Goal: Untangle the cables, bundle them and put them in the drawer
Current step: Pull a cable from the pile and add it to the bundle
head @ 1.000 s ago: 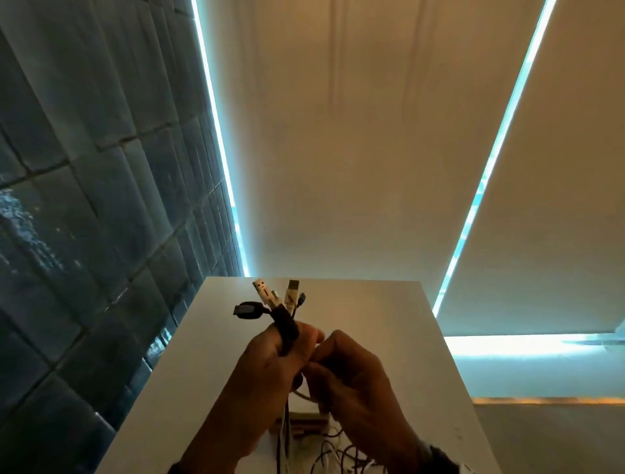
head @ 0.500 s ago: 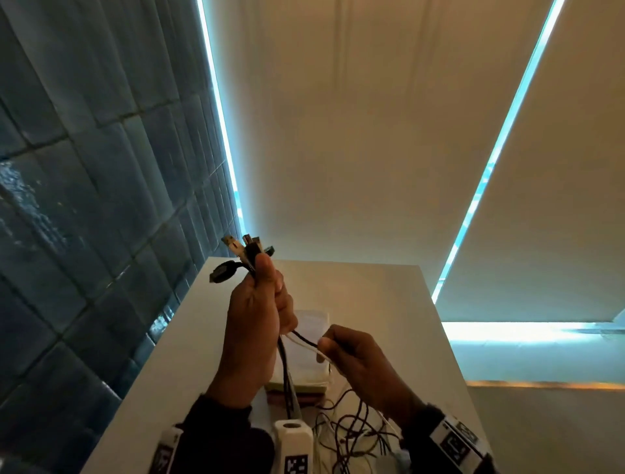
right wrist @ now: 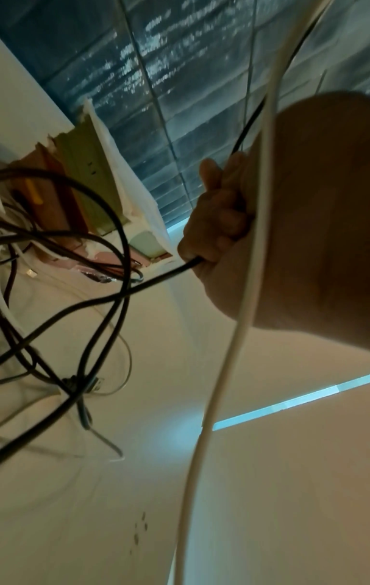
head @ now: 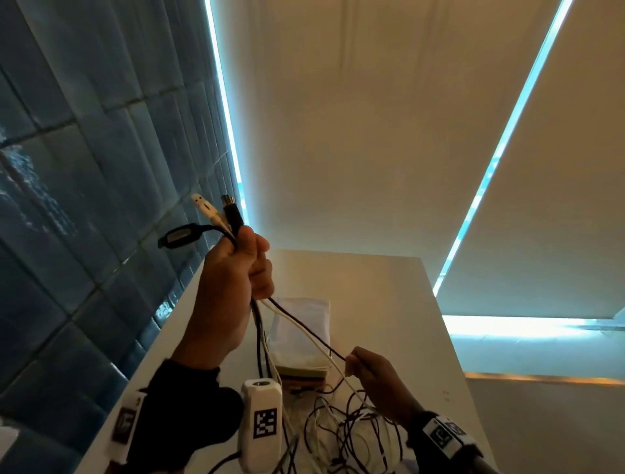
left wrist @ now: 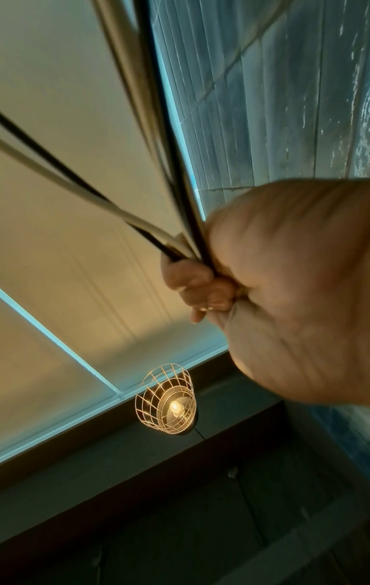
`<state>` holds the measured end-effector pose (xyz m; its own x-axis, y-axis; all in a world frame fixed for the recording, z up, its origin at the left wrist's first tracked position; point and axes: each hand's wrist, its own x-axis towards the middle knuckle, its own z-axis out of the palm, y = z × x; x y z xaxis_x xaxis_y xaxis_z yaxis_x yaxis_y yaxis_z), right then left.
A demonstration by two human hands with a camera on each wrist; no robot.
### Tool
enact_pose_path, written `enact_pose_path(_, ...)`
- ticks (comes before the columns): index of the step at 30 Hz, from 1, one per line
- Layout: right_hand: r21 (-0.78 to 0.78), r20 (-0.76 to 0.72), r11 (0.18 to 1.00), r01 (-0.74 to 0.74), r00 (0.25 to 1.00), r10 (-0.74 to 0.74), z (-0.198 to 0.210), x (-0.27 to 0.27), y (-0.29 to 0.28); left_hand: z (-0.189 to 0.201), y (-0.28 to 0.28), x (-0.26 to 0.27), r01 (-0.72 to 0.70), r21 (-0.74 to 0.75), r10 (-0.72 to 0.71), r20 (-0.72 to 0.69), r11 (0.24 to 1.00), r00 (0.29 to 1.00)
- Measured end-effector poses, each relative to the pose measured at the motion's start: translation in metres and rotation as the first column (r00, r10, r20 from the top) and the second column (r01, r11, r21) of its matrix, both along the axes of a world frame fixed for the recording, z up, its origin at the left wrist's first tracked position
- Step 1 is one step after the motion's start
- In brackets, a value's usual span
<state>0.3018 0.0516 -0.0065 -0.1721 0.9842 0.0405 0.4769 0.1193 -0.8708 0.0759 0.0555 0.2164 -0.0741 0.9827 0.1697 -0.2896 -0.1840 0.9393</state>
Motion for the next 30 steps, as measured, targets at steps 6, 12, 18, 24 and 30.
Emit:
enact_pose_path(6, -0.085, -0.027, 0.976, 0.199, 0.979, -0.202, 0.029, -0.001, 0.015, -0.014, -0.014, 0.013, 0.042, -0.114, -0.031, 0.093, 0.993, 0.995)
enact_pose_path(12, 0.005, -0.583, 1.000, 0.021, 0.813, -0.014, 0.145, -0.014, -0.002, -0.023, -0.022, 0.022, 0.056, -0.260, -0.052, 0.021, 0.964, 0.998)
enact_pose_path(18, 0.123, -0.428, 0.947, -0.297, 0.845, 0.321, 0.163, -0.024, -0.031, -0.007, -0.028, 0.028, 0.333, -0.216, -0.268, 0.281, 0.918, 0.921)
enact_pose_path(24, -0.034, -0.385, 0.964, -0.264, 0.893, 0.231, 0.109, -0.014, -0.029, -0.002, -0.029, 0.031, 0.313, -0.116, -0.256, 0.349, 0.943, 0.901)
enact_pose_path(30, -0.068, -0.383, 0.960, -0.272, 0.895, 0.226, 0.075, -0.012, -0.022, -0.012, -0.039, 0.033, 0.309, -0.146, -0.264, 0.265, 0.940, 0.927)
